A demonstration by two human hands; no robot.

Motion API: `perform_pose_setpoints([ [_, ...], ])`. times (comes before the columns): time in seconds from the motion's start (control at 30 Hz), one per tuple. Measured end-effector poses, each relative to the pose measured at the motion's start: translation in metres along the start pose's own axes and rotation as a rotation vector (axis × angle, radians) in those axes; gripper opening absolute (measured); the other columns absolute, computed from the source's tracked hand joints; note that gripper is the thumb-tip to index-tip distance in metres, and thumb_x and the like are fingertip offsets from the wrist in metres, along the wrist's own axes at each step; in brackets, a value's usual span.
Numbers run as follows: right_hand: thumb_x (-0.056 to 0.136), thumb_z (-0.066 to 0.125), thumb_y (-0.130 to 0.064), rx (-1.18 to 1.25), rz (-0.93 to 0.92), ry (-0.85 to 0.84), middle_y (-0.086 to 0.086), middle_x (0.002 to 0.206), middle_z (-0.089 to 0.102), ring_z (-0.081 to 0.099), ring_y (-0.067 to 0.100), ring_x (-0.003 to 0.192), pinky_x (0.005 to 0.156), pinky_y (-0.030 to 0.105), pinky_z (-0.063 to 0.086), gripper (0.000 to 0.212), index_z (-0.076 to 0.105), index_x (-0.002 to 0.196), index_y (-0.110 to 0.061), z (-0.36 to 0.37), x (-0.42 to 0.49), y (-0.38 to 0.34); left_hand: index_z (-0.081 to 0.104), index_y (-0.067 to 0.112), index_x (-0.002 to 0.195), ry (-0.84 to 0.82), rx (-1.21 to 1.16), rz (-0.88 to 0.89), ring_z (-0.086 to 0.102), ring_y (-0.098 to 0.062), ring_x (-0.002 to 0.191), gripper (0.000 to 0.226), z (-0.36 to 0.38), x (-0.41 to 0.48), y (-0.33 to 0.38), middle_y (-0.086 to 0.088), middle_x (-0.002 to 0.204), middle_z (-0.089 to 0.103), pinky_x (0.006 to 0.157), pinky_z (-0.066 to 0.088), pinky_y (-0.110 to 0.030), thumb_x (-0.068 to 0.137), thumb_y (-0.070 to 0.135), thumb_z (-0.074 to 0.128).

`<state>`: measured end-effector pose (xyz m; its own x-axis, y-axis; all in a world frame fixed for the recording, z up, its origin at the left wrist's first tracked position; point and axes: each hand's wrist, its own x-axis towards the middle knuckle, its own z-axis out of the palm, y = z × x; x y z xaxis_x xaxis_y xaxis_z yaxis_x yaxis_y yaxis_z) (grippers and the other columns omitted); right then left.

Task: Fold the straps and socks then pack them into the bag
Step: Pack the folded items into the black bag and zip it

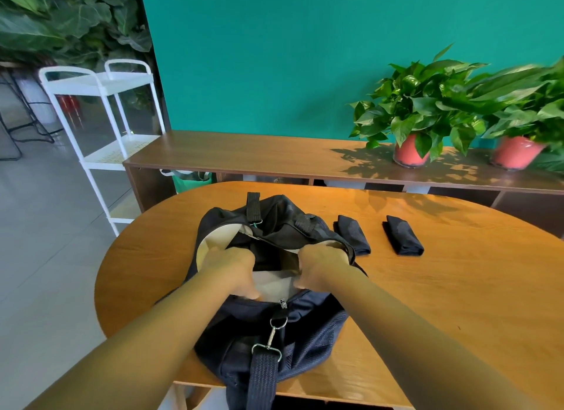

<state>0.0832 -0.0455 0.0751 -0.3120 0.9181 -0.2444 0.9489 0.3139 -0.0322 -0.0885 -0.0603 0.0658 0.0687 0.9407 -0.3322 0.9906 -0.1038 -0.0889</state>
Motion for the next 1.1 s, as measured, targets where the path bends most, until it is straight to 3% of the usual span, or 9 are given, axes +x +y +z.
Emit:
perform_pose_setpoints([
  [0.07, 0.086, 0.059, -0.027, 0.024, -0.035, 0.12, 0.006, 0.083, 0.061, 0.056, 0.027, 0.07, 0.054, 0.028, 0.039, 0.016, 0.061, 0.088, -0.011, -0.006, -0.009, 0.004, 0.069, 0.024, 0.085, 0.065, -0.037, 0.004, 0.057, -0.016, 0.086, 0.038, -0.008, -0.001, -0.006, 0.01, 0.087, 0.064, 0.08, 0.049, -0.034, 0.069, 0.058, 0.067],
  [0.13, 0.089, 0.055, -0.027, 0.097, -0.069, 0.23, 0.006, 0.095, 0.065, 0.061, 0.029, 0.085, 0.064, 0.034, 0.048, 0.019, 0.064, 0.097, -0.012, -0.013, -0.018, 0.012, 0.072, 0.024, 0.082, 0.139, -0.093, 0.019, 0.056, -0.016, 0.077, 0.03, -0.017, -0.001, -0.008, 0.01, 0.08, 0.063, 0.076, 0.056, -0.036, 0.071, 0.05, 0.064],
  [0.37, 0.087, 0.056, -0.02, 0.609, 0.008, 0.577, -0.002, 0.07, 0.062, 0.056, 0.021, 0.068, 0.056, 0.031, 0.043, 0.018, 0.06, 0.069, -0.023, -0.021, -0.033, 0.091, 0.07, 0.016, 0.081, 0.452, -0.305, 0.119, 0.061, -0.022, 0.083, 0.021, -0.047, 0.006, 0.048, 0.0, 0.084, 0.069, 0.08, 0.036, -0.035, 0.092, 0.027, 0.056],
  [0.53, 0.087, 0.056, -0.02, 0.612, 0.252, 0.451, 0.008, 0.06, 0.054, 0.049, 0.027, 0.058, 0.052, 0.029, 0.032, 0.027, 0.056, 0.065, -0.005, 0.015, -0.018, 0.159, 0.063, 0.029, 0.08, 0.551, -0.365, 0.137, 0.061, -0.016, 0.08, 0.018, -0.057, 0.029, 0.086, 0.007, 0.081, 0.068, 0.086, 0.028, -0.037, 0.095, 0.029, 0.052],
  [0.73, 0.086, 0.061, -0.026, 0.772, 0.429, 0.311, 0.002, 0.053, 0.031, 0.029, 0.018, 0.049, 0.049, 0.028, 0.019, 0.045, 0.033, 0.054, -0.011, 0.029, 0.03, 0.178, 0.062, 0.034, 0.083, 0.591, -0.413, 0.119, 0.058, -0.009, 0.083, 0.015, -0.06, 0.059, 0.088, 0.015, 0.084, 0.066, 0.084, 0.022, -0.032, 0.095, 0.034, 0.053],
  [0.83, 0.085, 0.063, -0.036, 0.809, 0.521, 0.262, 0.001, 0.055, 0.036, 0.035, 0.018, 0.049, 0.046, 0.025, 0.024, 0.045, 0.036, 0.059, -0.011, 0.034, 0.054, 0.173, 0.063, 0.034, 0.082, 0.598, -0.416, 0.092, 0.058, -0.007, 0.084, 0.015, -0.058, 0.069, 0.083, 0.015, 0.084, 0.065, 0.083, 0.019, -0.03, 0.095, 0.034, 0.055],
  [0.97, 0.082, 0.066, -0.047, 0.769, 0.639, 0.2, 0.005, 0.078, 0.058, 0.056, 0.028, 0.085, 0.059, 0.029, 0.04, 0.041, 0.047, 0.073, -0.012, 0.042, 0.078, 0.165, 0.064, 0.035, 0.084, 0.588, -0.415, 0.066, 0.058, -0.006, 0.087, 0.014, -0.053, 0.085, 0.075, 0.016, 0.086, 0.065, 0.082, 0.018, -0.029, 0.094, 0.037, 0.055],
  [1.03, 0.08, 0.068, -0.046, 0.705, 0.7, 0.185, 0.007, 0.098, 0.062, 0.052, 0.03, 0.107, 0.071, 0.033, 0.043, 0.037, 0.051, 0.084, -0.013, 0.043, 0.084, 0.162, 0.064, 0.036, 0.084, 0.574, -0.418, 0.07, 0.058, -0.006, 0.088, 0.013, -0.052, 0.09, 0.073, 0.016, 0.086, 0.065, 0.084, 0.019, -0.029, 0.094, 0.037, 0.055],
  [1.1, 0.077, 0.071, -0.042, 0.714, 0.737, 0.162, 0.007, 0.103, 0.063, 0.052, 0.03, 0.11, 0.078, 0.035, 0.044, 0.035, 0.054, 0.088, -0.014, 0.045, 0.088, 0.161, 0.064, 0.036, 0.084, 0.561, -0.415, 0.081, 0.058, -0.007, 0.088, 0.013, -0.052, 0.093, 0.072, 0.015, 0.086, 0.066, 0.085, 0.02, -0.03, 0.094, 0.037, 0.055],
])
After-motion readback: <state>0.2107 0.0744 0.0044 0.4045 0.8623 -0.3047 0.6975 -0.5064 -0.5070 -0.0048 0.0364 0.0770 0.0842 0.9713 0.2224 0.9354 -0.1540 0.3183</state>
